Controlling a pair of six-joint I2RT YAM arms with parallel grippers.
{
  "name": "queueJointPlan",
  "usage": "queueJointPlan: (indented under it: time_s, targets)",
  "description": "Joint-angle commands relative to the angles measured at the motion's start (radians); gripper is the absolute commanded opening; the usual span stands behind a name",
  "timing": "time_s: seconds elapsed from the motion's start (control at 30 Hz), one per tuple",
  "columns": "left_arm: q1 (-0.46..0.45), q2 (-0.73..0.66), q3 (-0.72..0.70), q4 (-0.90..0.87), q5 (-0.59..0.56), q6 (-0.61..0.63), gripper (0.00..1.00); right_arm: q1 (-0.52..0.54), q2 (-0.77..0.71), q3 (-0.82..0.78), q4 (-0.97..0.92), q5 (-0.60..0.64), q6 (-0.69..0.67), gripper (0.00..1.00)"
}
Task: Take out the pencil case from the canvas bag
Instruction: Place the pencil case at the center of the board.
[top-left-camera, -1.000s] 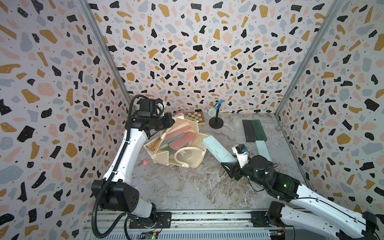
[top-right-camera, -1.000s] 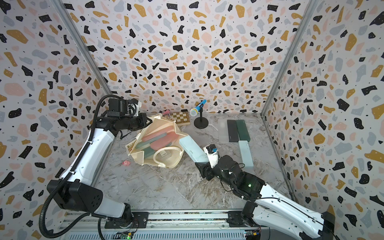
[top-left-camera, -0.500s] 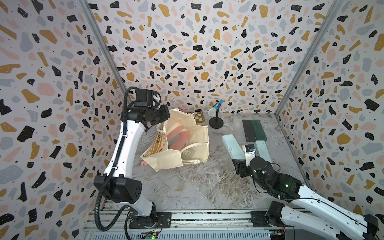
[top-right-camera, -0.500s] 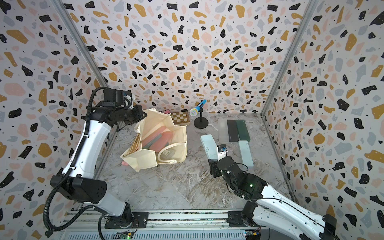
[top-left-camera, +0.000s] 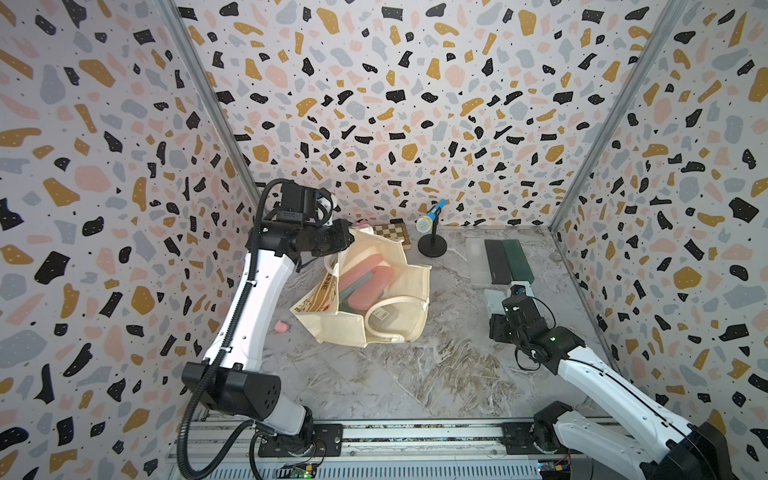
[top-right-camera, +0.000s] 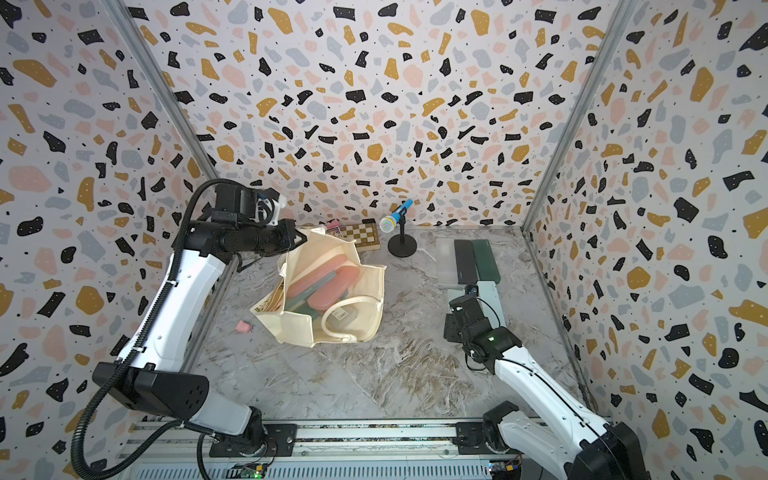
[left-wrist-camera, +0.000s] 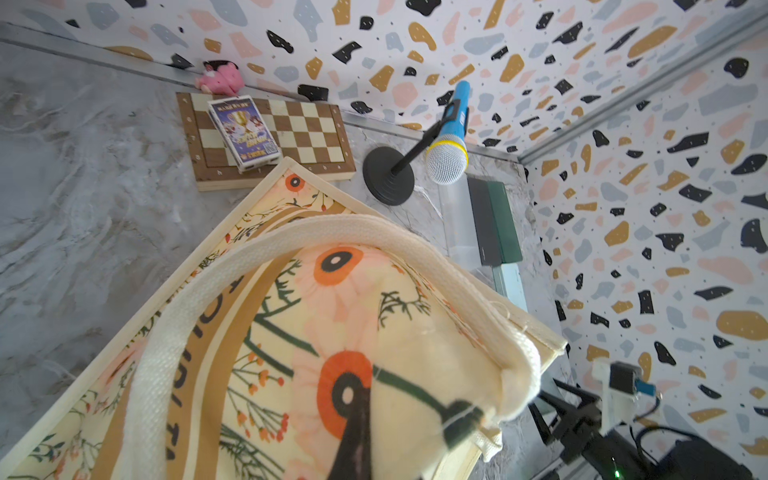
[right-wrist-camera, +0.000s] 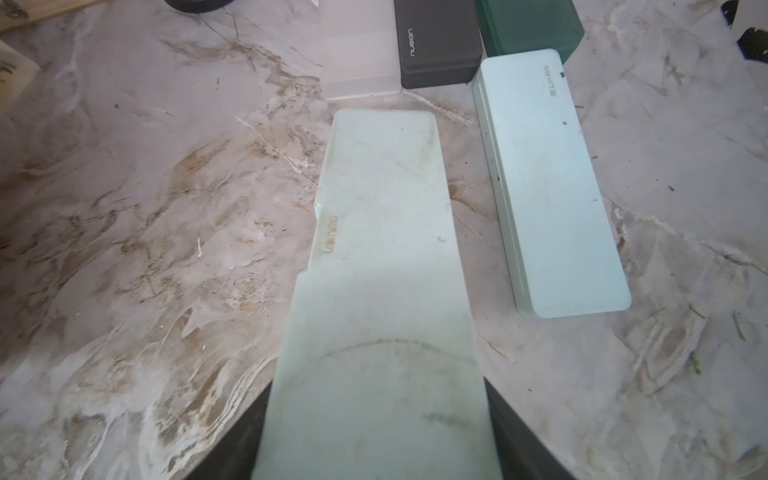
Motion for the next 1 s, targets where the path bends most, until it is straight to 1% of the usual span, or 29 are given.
queueJointPlan:
  time_s: [0.0, 0.2, 0.37, 0.67, 0.97]
  targets:
    - [-0.003, -0.059, -0.029, 0.114, 0.086, 0.035, 0.00, -0.040, 0.023, 0.007, 0.044, -0.034, -0.028, 0.55]
    - [-0.017, -0.112, -0.155, 0.176, 0.127, 0.031, 0.00, -0.102, 0.106, 0.011, 0.069, -0.033, -0.068, 0.55]
    - [-0.033, -0.137, -0.226, 0.205, 0.149, 0.038, 0.00, -0.123, 0.169, 0.034, 0.077, -0.041, -0.108, 0.55]
    - [-0.034, -0.134, -0.239, 0.189, 0.148, 0.064, 0.00, -0.169, 0.258, 0.051, 0.076, -0.089, -0.137, 0.55]
    - [-0.034, -0.133, -0.247, 0.198, 0.176, 0.071, 0.00, -0.209, 0.348, 0.053, 0.078, -0.131, -0.145, 0.56]
